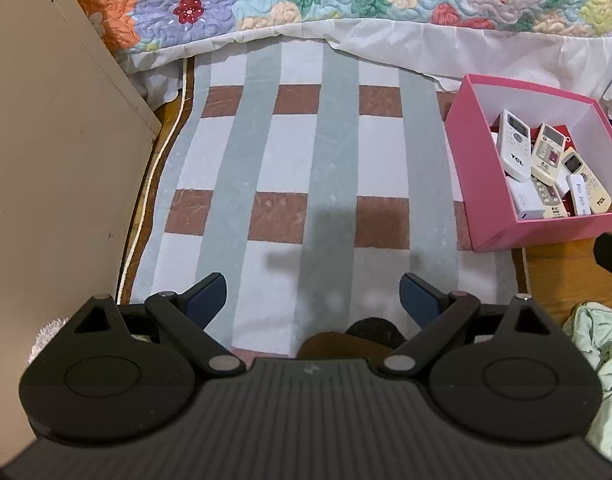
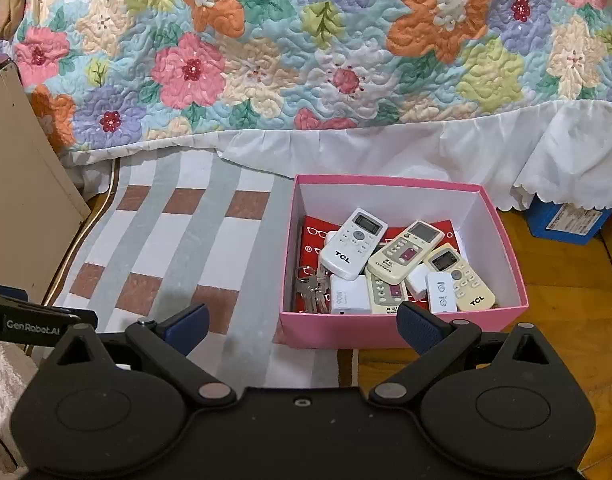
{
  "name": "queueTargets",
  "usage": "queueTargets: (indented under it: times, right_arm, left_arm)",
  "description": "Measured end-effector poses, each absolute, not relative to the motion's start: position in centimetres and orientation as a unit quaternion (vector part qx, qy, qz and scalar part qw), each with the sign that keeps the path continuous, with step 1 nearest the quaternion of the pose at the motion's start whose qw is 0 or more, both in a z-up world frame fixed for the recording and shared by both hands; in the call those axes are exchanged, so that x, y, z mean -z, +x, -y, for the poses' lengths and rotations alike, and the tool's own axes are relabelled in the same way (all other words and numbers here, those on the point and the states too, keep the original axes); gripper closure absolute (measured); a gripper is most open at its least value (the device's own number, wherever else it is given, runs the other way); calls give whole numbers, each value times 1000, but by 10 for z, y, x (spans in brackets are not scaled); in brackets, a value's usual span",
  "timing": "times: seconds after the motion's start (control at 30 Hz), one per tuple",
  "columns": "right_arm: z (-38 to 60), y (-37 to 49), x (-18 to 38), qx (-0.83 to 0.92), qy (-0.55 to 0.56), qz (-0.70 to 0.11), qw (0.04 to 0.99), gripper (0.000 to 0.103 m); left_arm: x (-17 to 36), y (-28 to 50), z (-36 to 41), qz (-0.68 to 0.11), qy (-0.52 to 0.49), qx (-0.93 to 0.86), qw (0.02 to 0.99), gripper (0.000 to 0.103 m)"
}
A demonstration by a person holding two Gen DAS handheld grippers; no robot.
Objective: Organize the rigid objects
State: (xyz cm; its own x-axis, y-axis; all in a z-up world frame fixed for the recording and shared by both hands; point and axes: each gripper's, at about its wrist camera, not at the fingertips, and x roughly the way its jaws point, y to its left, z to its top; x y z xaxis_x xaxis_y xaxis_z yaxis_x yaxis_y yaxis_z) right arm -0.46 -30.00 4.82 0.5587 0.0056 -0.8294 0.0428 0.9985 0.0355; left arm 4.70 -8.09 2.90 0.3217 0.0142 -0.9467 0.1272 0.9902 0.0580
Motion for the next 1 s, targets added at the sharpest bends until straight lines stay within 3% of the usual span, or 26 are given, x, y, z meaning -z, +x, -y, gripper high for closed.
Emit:
queueTargets:
  times: [1.0]
  right_arm:
    - [287,3,-40,27,-19,-492,870,1]
  left_arm:
    - [-20,46,72,-590,71,38,803,9]
